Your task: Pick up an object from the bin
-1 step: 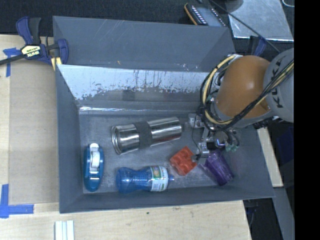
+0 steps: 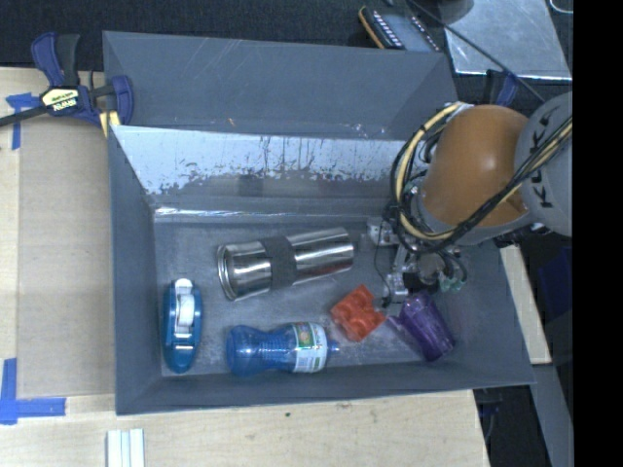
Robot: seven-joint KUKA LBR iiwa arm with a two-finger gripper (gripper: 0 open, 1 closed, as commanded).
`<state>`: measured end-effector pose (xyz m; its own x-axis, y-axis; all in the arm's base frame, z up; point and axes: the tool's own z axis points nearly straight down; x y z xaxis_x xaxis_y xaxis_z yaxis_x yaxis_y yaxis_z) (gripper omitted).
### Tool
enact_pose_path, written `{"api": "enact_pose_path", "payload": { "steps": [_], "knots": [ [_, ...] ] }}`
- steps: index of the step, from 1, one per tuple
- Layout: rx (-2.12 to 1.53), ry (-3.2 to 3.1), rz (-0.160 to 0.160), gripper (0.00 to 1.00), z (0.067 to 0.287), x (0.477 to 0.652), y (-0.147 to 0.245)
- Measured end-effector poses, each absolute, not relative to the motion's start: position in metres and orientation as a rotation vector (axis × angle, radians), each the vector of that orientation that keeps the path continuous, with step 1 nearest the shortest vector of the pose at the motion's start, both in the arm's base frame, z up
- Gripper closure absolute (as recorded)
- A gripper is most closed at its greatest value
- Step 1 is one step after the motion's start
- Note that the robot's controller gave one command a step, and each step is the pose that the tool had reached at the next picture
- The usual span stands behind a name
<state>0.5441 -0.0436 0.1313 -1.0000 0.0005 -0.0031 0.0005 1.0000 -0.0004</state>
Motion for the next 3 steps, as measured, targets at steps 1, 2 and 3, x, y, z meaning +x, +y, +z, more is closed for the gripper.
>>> {"api": "enact_pose_path", "payload": {
  "steps": [1, 2, 3],
  "knots": [
    [-0.049, 3.142, -0.001, 0.0, 0.073, 0.565, -0.03],
    [0.043, 3.136, -0.001, 1.0, 0.076, 0.548, -0.03],
    [0.043, 3.136, -0.001, 1.0, 0.076, 0.548, -0.03]
  ]
}}
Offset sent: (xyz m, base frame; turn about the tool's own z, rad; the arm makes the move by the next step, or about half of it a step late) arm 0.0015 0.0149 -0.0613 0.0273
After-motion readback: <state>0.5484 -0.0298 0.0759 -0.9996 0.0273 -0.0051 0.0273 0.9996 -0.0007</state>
